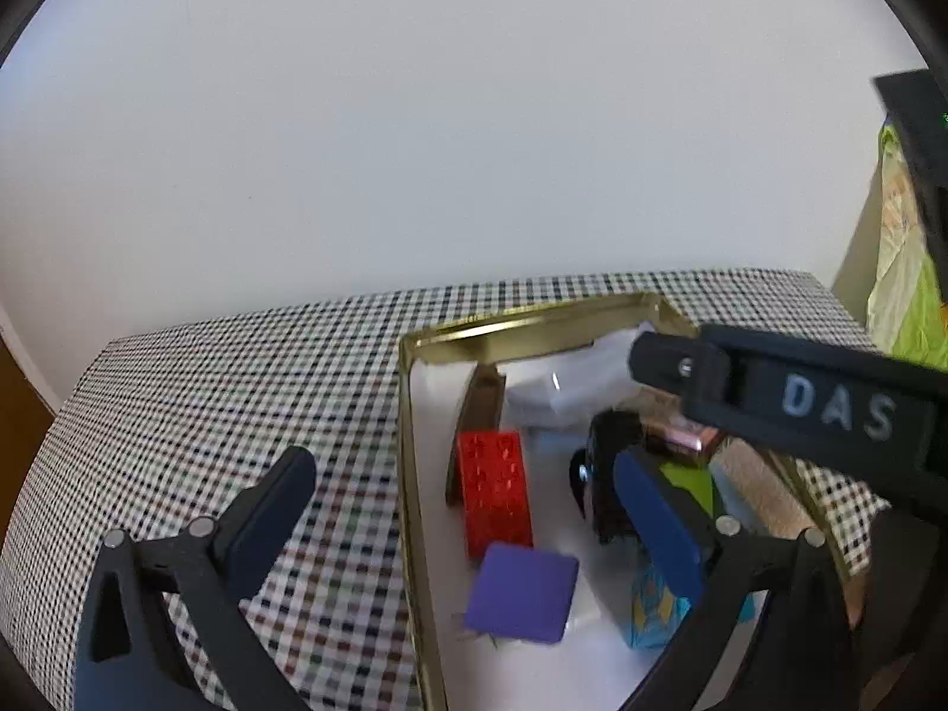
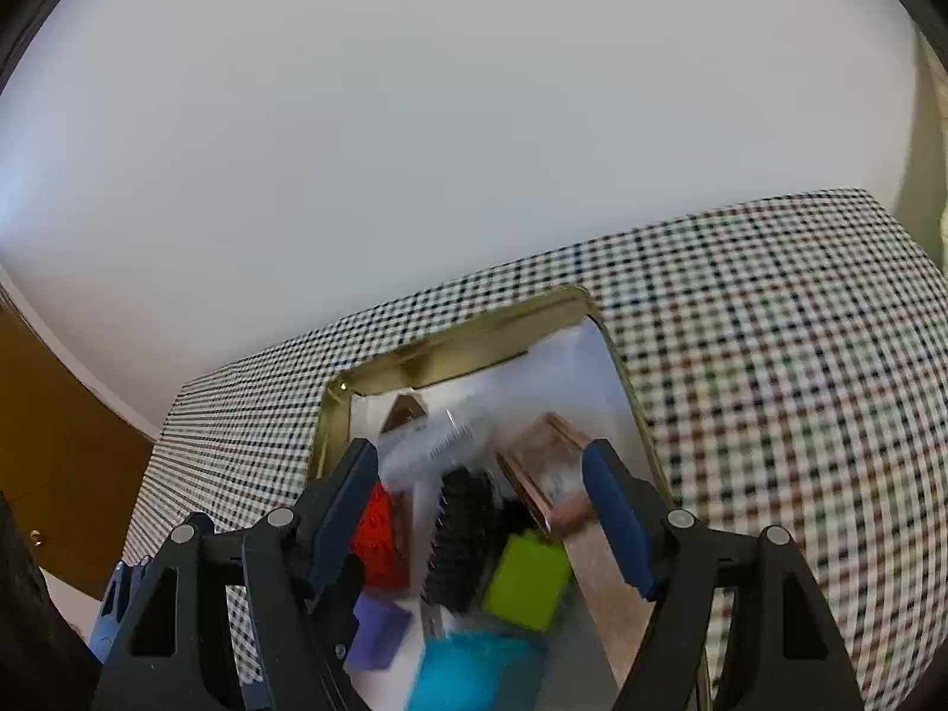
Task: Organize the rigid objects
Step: 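Carry the brick and clear box into the gold tray and release both, then withdraw both open grippers up and away from the gold tray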
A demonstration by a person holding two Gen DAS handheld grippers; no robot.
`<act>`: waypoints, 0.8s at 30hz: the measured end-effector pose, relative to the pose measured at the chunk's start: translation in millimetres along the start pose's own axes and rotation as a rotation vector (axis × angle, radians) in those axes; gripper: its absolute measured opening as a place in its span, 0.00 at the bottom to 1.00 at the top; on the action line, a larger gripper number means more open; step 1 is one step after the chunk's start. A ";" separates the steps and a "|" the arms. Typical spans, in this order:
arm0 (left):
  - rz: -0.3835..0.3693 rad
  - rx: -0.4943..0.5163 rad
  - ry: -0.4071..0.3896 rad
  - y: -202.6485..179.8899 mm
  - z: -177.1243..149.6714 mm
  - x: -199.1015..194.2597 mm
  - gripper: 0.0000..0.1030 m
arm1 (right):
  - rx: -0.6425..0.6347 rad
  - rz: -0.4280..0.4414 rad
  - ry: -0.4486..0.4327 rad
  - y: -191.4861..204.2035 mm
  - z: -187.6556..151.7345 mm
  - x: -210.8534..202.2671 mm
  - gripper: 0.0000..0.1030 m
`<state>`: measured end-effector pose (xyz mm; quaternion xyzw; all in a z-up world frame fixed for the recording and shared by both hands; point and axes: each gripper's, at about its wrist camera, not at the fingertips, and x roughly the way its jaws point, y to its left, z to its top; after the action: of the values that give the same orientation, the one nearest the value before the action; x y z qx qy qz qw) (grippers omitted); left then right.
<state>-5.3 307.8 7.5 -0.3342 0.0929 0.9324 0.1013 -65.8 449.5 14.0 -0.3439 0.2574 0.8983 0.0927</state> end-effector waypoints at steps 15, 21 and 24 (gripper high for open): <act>-0.029 -0.010 -0.163 4.7 -43.0 -30.3 0.99 | -0.074 -0.155 -0.322 -5.4 -50.5 -41.6 0.72; -0.013 -0.010 -0.239 20.0 -57.4 -34.1 0.99 | -0.081 -0.167 -0.420 -3.7 -65.5 -57.7 0.72; -0.023 -0.018 -0.273 19.1 -60.9 -34.8 0.99 | -0.085 -0.174 -0.446 -3.8 -70.9 -61.0 0.73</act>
<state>53.0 270.4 -14.4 -0.2060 0.0662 0.9688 0.1205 21.5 416.1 8.4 -0.1615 0.1618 0.9507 0.2097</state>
